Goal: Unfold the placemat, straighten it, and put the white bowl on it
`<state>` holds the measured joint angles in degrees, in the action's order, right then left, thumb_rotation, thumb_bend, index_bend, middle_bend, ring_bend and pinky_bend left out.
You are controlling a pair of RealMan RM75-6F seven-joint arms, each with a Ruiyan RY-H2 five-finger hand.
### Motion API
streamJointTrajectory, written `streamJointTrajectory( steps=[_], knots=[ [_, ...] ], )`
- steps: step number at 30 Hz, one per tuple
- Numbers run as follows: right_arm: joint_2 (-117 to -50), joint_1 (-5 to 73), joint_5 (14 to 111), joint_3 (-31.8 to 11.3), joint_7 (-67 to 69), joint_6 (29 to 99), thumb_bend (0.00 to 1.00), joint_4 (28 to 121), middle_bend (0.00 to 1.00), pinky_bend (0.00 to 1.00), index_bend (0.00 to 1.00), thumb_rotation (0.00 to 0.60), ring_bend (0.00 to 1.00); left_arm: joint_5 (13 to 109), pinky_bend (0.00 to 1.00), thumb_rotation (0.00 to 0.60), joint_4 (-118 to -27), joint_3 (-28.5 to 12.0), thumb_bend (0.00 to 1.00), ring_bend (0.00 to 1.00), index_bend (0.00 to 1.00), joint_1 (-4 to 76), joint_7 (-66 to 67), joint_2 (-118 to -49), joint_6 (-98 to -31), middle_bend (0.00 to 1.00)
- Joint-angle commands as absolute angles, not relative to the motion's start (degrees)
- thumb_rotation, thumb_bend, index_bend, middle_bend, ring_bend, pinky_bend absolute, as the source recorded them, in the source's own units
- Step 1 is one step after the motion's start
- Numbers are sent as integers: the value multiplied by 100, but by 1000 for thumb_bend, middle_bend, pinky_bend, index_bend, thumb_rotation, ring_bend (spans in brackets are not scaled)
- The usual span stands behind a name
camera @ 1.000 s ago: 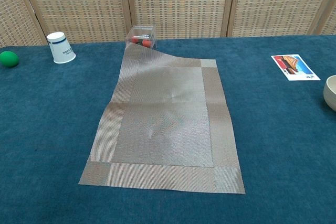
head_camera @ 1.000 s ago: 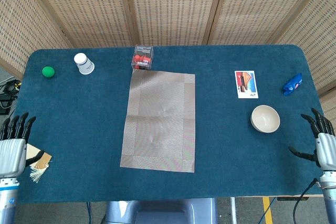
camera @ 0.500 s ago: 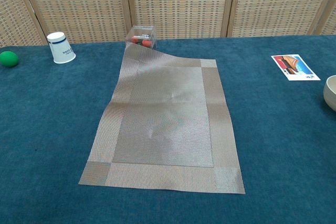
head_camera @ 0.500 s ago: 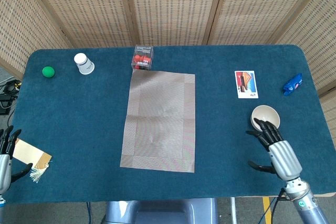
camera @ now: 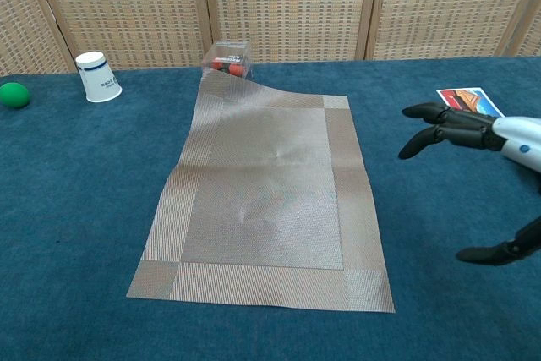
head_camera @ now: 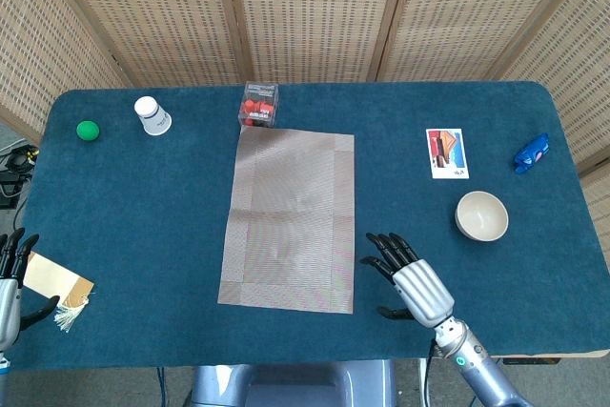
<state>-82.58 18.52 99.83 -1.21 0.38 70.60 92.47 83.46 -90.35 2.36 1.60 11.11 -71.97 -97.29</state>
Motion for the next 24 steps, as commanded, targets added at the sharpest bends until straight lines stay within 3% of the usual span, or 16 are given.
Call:
streamJointTrajectory(
  steps=[1,24],
  knots=[
    [-8436,1928,9878,-97,-79,6939,40,9159,29,0,266,600,0,8341,0,600,-9020,209,100,0,92,146,1098,-7202,-9696,0],
    [-9240,2077,9263,61,-635,6488,34,8700,0,0,124,600,0,8327,0,600,-8940,2,102,0,92,55,1150,-7255,-9419,0]
  ],
)
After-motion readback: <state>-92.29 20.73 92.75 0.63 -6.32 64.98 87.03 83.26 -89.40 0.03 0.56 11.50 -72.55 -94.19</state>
